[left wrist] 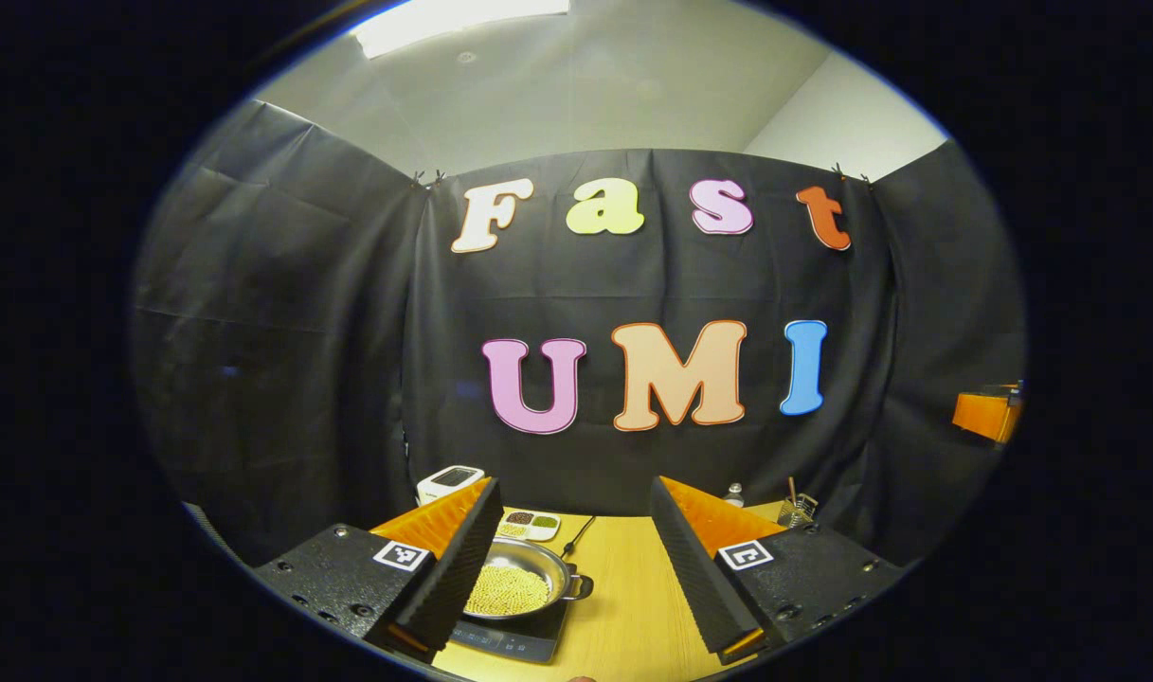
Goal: First push the handle of the pot to place it horizontally, then grasp the pot with both hands and set it on the induction cooktop.
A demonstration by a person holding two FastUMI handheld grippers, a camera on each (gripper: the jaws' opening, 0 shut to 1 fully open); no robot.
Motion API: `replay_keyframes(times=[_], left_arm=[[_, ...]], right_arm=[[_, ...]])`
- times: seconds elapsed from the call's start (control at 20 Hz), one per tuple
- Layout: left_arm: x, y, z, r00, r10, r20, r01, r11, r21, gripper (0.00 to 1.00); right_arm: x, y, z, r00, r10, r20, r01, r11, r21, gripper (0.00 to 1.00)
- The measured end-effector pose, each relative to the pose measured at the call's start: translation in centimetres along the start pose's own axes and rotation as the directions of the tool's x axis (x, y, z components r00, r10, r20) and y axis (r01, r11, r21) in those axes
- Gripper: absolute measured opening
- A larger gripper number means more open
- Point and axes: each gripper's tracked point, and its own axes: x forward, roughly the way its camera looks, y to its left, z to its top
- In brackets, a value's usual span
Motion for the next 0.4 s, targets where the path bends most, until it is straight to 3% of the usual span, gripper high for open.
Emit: replay_keyframes(times=[0.4], left_arm=[[0.86, -0.85, -0.46, 1.0, -0.028, -0.013, 0.028, 1.0, 0.008, 0.98]], right_arm=[[0.09, 0.61, 0.63, 1.0, 0.014, 0.02, -0.014, 1.0, -0.012, 0.94]])
